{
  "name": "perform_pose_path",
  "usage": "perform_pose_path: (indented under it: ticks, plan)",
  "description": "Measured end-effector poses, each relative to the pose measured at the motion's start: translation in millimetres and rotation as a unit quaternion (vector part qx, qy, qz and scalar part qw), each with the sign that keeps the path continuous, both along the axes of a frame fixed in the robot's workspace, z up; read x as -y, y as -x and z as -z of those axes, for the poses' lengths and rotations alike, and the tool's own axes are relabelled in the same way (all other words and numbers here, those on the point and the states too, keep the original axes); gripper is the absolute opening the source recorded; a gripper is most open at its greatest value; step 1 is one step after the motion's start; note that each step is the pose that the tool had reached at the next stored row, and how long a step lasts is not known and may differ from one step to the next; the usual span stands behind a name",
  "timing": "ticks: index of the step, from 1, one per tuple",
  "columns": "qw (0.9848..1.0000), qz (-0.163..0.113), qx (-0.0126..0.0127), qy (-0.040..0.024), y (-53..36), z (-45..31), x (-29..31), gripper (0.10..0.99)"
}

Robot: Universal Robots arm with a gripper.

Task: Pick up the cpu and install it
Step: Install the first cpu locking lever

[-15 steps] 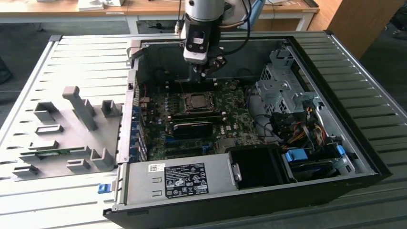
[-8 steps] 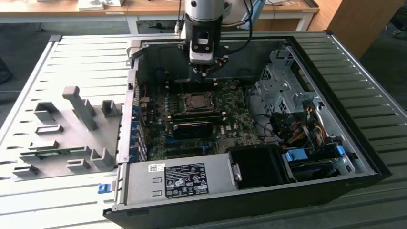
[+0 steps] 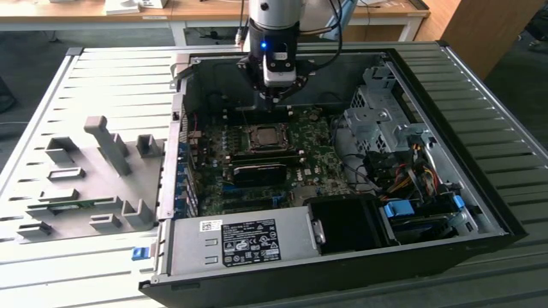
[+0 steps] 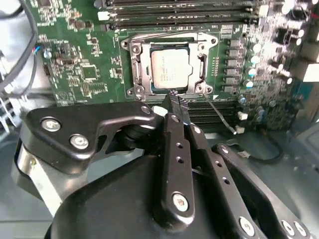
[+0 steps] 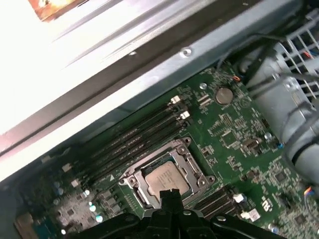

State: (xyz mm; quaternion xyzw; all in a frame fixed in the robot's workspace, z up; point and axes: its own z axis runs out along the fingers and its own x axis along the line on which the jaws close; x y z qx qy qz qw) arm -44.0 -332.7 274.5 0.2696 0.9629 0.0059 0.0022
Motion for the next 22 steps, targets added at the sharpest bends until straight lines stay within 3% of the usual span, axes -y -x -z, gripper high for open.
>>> perform_pose_path:
  ticks: [6,12,14,15,18,22]
  plan:
    - [0.9985,-0.055,0.0,0.0,0.0,0.4,0.0,0.106]
    - [0.994,-0.109,0.0,0.0,0.0,1.0,0.0,0.106]
    - [0.9919,-0.127,0.0,0.0,0.0,1.2,0.0,0.106]
    - [0.9894,-0.145,0.0,0.0,0.0,1.4,0.0,0.106]
    - [0.9852,-0.172,0.0,0.0,0.0,1.7,0.0,0.106]
    - [0.9782,-0.208,0.0,0.0,0.0,2.1,0.0,0.106]
